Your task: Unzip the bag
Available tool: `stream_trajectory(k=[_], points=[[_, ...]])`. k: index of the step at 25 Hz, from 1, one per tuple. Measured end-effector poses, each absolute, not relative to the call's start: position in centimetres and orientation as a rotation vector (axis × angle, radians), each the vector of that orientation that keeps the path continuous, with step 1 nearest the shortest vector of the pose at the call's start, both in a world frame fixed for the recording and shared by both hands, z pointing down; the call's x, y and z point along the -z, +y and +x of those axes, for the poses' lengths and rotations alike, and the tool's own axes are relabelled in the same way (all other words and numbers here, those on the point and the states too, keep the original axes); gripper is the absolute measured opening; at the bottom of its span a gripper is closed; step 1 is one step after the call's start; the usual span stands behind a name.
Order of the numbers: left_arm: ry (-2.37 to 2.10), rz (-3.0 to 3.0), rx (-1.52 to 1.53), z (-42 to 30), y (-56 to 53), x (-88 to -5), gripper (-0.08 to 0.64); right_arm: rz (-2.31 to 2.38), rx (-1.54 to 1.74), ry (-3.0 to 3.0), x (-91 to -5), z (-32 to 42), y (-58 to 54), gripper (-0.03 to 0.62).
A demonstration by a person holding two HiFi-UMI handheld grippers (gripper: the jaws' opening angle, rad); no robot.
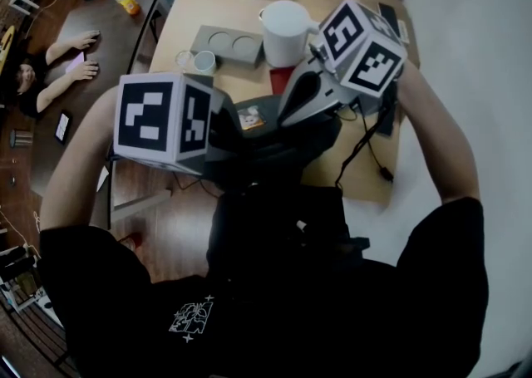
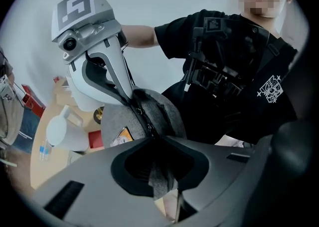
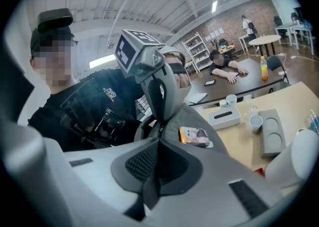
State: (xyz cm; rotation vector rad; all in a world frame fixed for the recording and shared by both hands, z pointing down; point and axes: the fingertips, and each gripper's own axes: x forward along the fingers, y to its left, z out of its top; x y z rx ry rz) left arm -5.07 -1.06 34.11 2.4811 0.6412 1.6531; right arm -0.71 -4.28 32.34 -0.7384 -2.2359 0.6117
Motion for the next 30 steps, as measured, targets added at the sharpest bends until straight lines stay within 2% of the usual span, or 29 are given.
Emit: stream_trajectory(k=[7,13,20,25,27,28,30], points=[[0.571,2.493,-2.035,-4.7,-1.2,-35.6,0.04,-0.734,-0.561,-2.22,-32.8,-0.8,-4.2,0.014],[0.559,2.733,-2.152,-4.8,-1.7,-35.1,0.0,-0.684,-0.474,-2.247,-32.1,-0.8,-4.1,0.015],[0.266,2.851,-2.159,-6.7,-4.0,-33.9,0.0,-0.588,-0.382,-2.325,-31.5,-1.0,-4.8,0.014],[0.04,3.028,-1.83,-5.9,-4.4,-32.3,-0.002,-0.58,-0.396,-2.323,-32.0,-1.0,-5.0,0.014],[0.03,3.028,-1.787,-5.7,-4.1,-32.3,-0.003,-0.582,-0.402,-2.321,-32.0,-1.0,-5.0,0.014],[0.029,3.014,-1.797,-5.7,-4.0,-32.5,0.011,-0.581,-0.403,-2.322,-32.0,-1.0,-5.0,0.014],[0.033,2.98,-1.798,-5.8,-3.8,-32.8,0.1,-0.58,-0.407,-2.323,-31.9,-1.0,-5.0,0.014]])
